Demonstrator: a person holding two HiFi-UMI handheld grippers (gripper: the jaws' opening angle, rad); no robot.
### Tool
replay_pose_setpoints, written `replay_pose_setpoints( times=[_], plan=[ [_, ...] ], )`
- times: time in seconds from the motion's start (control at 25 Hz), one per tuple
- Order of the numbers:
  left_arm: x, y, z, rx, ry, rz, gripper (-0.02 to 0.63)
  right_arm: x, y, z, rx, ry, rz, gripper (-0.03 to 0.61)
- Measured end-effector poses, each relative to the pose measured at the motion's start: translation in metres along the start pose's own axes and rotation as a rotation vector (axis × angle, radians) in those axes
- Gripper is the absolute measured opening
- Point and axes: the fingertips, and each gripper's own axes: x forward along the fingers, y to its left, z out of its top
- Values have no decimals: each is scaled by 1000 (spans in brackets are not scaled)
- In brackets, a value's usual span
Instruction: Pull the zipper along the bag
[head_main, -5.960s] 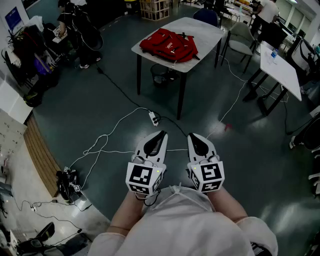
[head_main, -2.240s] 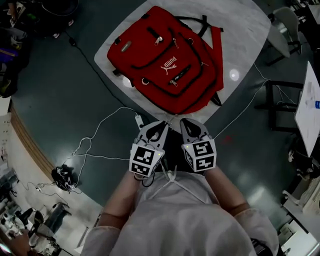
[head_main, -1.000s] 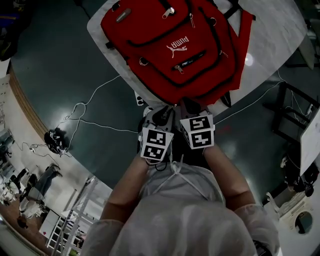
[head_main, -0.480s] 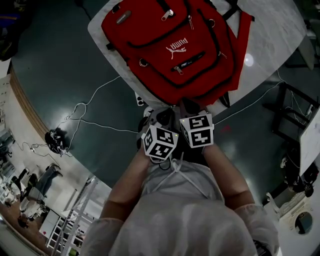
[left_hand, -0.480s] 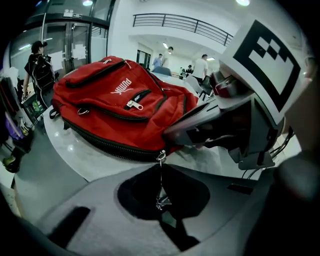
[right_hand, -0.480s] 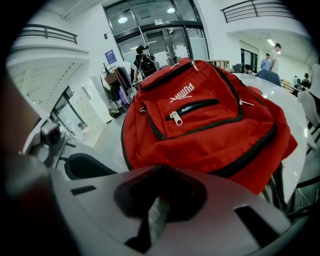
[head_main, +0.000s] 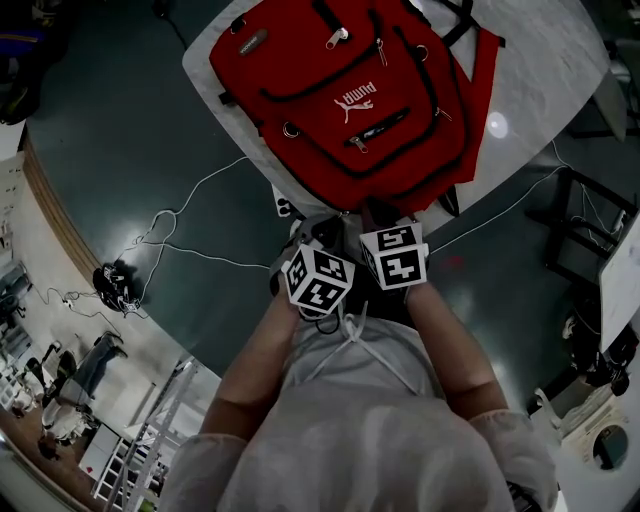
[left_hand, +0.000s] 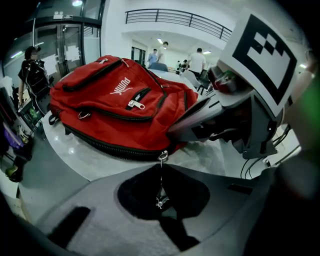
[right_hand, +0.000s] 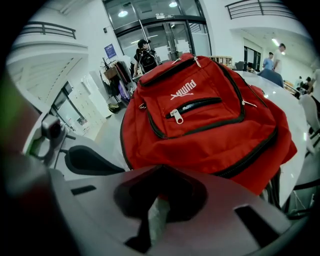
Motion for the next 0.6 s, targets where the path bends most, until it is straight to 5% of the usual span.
replay_pose_setpoints(
  times=[0.6],
  plan=[
    [-7,33,-4,-66,-6,-24,23,0,2,2,-33,27,-49,26]
  ],
)
